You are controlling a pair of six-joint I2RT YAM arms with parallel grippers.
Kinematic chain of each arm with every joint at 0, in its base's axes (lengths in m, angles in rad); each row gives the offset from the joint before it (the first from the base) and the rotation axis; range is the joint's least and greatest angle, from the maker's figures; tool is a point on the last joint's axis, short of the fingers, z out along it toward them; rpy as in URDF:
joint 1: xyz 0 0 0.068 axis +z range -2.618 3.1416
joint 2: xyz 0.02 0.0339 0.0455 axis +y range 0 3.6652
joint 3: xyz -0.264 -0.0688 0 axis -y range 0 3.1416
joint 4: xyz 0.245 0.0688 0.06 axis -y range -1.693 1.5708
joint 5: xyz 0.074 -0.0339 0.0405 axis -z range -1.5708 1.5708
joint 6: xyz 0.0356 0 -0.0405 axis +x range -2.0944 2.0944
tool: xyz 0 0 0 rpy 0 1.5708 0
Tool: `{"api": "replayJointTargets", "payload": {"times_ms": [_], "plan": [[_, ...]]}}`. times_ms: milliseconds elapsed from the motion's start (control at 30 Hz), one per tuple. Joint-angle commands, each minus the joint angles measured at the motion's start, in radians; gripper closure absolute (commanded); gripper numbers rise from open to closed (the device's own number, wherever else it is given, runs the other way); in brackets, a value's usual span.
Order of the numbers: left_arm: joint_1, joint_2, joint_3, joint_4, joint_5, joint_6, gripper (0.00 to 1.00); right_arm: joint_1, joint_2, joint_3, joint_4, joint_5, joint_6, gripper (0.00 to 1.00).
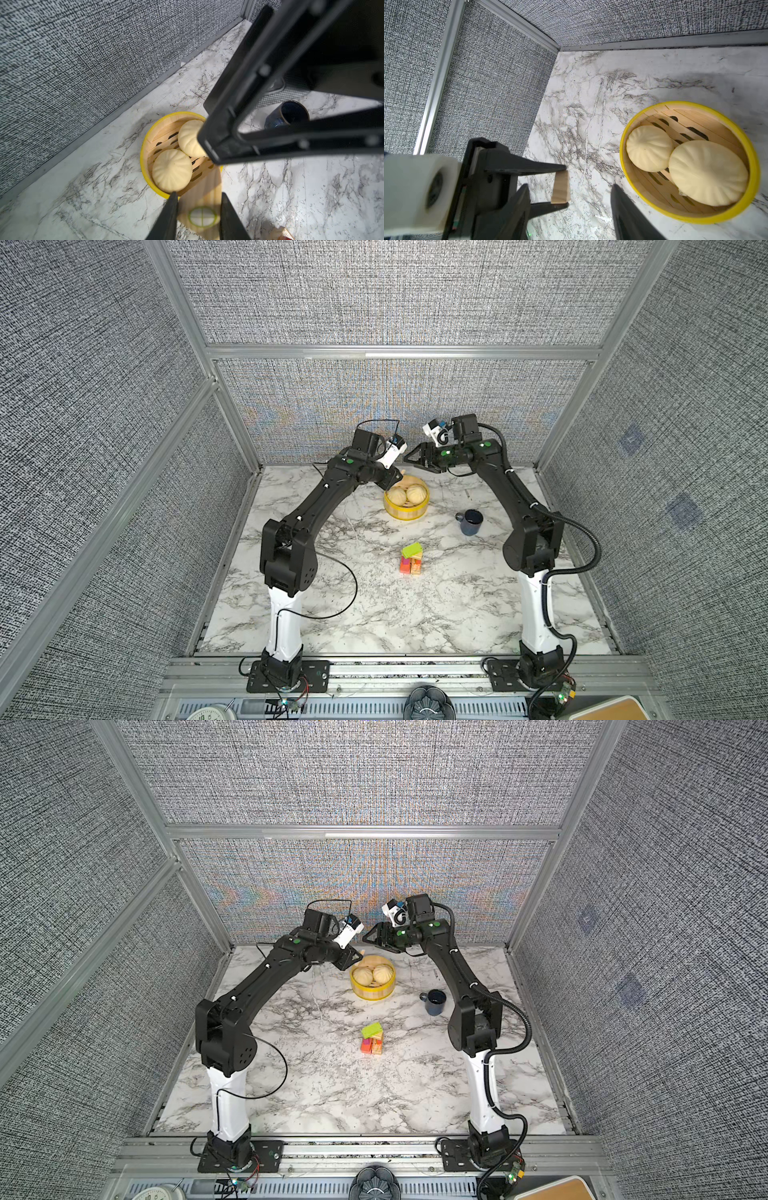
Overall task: Build the wood block tower
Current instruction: 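Bring the open right gripper to the triangle block held by the left gripper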
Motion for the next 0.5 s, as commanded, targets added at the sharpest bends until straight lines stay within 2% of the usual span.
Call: {"api": "replayJointTargets", "payload": {"times_ms": [0, 233, 333, 467], "plan": [[-0.005, 0.037, 0.060, -0.096, 0.034, 0.046, 0.80, -0.001, 0.004, 0.023, -0.068, -0.030, -0.043, 0.39], [-0.005, 0.039, 0.077, -0.085, 0.048, 0.052, 0.80, -0.002, 0.005, 0.014, -0.102, -0.049, -0.069, 0.44], [-0.005, 0.038, 0.084, -0.090, 0.056, 0.057, 0.80, -0.003, 0.004, 0.000, -0.103, -0.064, -0.071, 0.50], [-0.013, 0.038, 0.092, -0.095, 0.066, 0.062, 0.80, -0.001, 0.003, -0.014, -0.102, -0.071, -0.072, 0.54]]}}
